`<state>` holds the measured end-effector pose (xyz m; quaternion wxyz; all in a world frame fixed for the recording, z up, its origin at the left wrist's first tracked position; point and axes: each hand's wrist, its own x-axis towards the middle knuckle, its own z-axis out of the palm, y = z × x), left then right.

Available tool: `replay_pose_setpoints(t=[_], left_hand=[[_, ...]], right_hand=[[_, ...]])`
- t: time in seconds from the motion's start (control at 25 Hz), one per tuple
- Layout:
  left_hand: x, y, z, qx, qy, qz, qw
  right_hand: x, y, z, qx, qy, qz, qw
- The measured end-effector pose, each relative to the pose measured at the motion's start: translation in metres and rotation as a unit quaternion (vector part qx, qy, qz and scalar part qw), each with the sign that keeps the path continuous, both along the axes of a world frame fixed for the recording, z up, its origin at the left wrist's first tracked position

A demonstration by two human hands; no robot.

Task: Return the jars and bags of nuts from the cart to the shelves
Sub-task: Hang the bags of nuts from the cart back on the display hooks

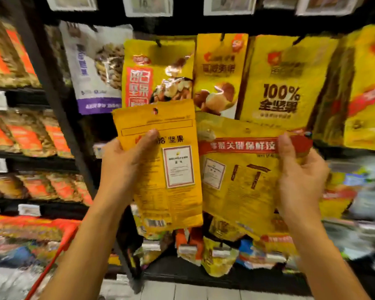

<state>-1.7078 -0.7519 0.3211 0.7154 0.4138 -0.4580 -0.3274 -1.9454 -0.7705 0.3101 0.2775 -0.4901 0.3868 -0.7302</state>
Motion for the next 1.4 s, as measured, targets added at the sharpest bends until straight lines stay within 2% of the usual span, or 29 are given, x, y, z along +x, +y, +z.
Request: replay_pose_setpoints(t=[0.2,0.44,0.6,0.76,0.92,1.0,1.16,1.4], left_hand=[[-0.002,-0.042,0.014,-0.007,0.017,-0.018,1.000],[-0.002,-0.085,0.019,0.004,-0.004,-0.072,0.997],[-0.007,-0.098,0.022,0.014,-0.003,-0.108,0.994],[-0.011,-0.098,0.033,0.021,0.014,-0.093,0.995],[-0.020,-0.101,0.062,0.001,-0.014,-0.064,0.998],[-0.034,-0.113,0.078,0.029,-0.045,-0.064,0.996],[-0.071,-0.149,0.107,0.099,-0.029,-0.078,0.992],[-0.095,-0.180,0.121,0.107,-0.019,-0.007,0.994]], right_hand=[[-0.028,-0.027,0.019,0.012,-0.003,-0.044,0.999],[-0.025,-0.059,0.028,0.019,-0.027,-0.046,0.998],[-0.023,-0.067,0.030,0.012,-0.007,-0.064,0.998],[-0.033,-0.069,0.028,0.009,0.002,-0.078,0.997],[-0.050,-0.075,0.035,0.014,0.001,-0.081,0.997],[-0.062,-0.078,0.039,0.011,0.000,-0.070,0.997],[-0.086,-0.080,0.046,0.022,0.000,-0.050,0.999],[-0.115,-0.083,0.053,0.043,-0.014,-0.055,0.997]])
